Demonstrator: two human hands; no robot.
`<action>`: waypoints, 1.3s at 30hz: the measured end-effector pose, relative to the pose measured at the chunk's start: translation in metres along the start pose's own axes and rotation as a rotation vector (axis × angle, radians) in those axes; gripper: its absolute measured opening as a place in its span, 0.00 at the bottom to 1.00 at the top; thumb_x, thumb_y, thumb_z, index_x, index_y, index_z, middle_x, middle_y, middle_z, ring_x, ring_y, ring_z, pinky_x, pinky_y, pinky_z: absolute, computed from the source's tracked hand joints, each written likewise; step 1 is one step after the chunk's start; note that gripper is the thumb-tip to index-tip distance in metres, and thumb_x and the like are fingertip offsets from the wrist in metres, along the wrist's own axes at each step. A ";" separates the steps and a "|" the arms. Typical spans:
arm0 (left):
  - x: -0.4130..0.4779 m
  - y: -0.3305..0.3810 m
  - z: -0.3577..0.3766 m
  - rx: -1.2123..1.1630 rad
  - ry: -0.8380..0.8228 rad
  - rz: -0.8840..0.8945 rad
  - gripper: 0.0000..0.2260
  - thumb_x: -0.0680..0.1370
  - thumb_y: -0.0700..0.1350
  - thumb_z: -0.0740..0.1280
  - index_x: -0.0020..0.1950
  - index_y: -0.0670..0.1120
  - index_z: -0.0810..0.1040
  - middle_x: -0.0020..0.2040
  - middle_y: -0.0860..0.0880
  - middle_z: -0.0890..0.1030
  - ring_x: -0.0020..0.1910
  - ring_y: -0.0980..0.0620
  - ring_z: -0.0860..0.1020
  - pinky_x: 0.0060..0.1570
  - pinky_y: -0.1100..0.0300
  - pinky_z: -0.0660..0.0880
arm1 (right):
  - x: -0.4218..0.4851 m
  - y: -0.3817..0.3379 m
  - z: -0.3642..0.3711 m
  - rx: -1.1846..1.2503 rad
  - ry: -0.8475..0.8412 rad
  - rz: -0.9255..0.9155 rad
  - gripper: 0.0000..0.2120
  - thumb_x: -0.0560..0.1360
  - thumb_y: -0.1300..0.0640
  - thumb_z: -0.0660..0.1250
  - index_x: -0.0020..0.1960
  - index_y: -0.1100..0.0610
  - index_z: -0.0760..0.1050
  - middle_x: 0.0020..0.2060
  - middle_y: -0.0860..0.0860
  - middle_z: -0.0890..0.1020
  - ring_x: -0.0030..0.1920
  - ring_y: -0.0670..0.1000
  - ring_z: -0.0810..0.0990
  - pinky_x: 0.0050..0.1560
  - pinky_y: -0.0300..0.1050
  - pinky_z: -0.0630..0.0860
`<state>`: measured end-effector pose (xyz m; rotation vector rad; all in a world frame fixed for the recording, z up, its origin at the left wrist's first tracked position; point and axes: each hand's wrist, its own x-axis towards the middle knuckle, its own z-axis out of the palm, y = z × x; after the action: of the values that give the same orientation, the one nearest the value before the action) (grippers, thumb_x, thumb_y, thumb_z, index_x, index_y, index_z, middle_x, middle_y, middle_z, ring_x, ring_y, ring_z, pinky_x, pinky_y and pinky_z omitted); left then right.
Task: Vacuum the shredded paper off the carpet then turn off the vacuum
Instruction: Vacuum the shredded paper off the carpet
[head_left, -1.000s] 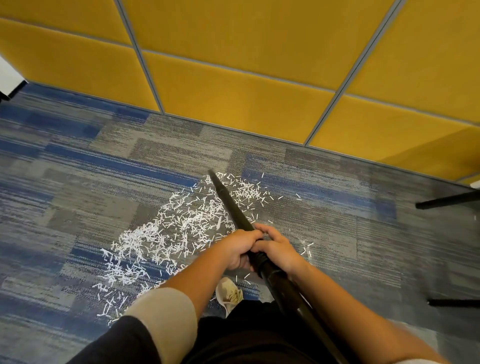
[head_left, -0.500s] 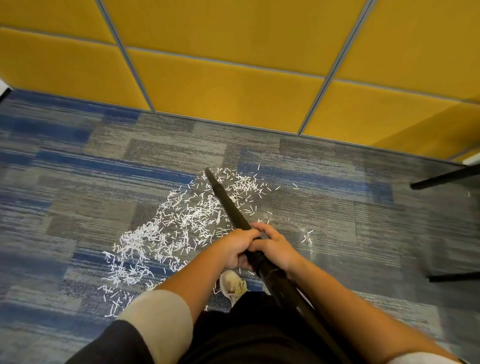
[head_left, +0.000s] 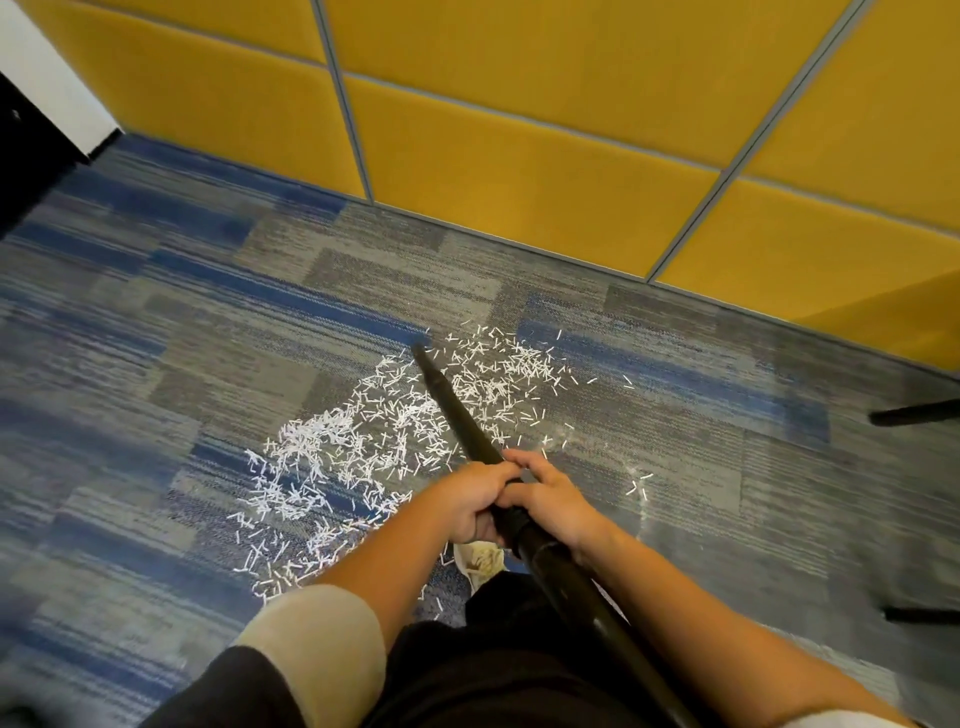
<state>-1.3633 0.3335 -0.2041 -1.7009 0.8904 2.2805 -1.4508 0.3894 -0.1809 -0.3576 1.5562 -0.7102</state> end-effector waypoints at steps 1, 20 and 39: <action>-0.004 -0.004 -0.004 -0.017 0.010 -0.001 0.08 0.81 0.46 0.59 0.47 0.44 0.72 0.29 0.46 0.79 0.35 0.45 0.78 0.44 0.49 0.75 | -0.003 0.001 0.005 -0.029 -0.014 -0.001 0.24 0.72 0.69 0.65 0.65 0.53 0.70 0.45 0.53 0.78 0.41 0.49 0.78 0.41 0.39 0.77; -0.042 -0.059 -0.048 -0.181 0.103 0.041 0.06 0.81 0.45 0.59 0.50 0.43 0.72 0.38 0.42 0.79 0.35 0.45 0.80 0.41 0.49 0.79 | -0.024 0.015 0.068 -0.154 -0.156 0.045 0.24 0.72 0.70 0.64 0.64 0.51 0.70 0.41 0.56 0.78 0.34 0.53 0.77 0.27 0.40 0.75; -0.036 -0.033 -0.041 -0.248 0.070 0.057 0.06 0.82 0.44 0.58 0.49 0.43 0.72 0.37 0.43 0.78 0.35 0.46 0.78 0.41 0.50 0.76 | -0.007 -0.002 0.051 -0.213 -0.142 0.001 0.24 0.72 0.69 0.65 0.65 0.52 0.69 0.40 0.51 0.77 0.35 0.48 0.77 0.29 0.35 0.75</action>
<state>-1.3018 0.3458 -0.1903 -1.8868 0.7016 2.4713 -1.4004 0.3806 -0.1732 -0.5538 1.4996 -0.5078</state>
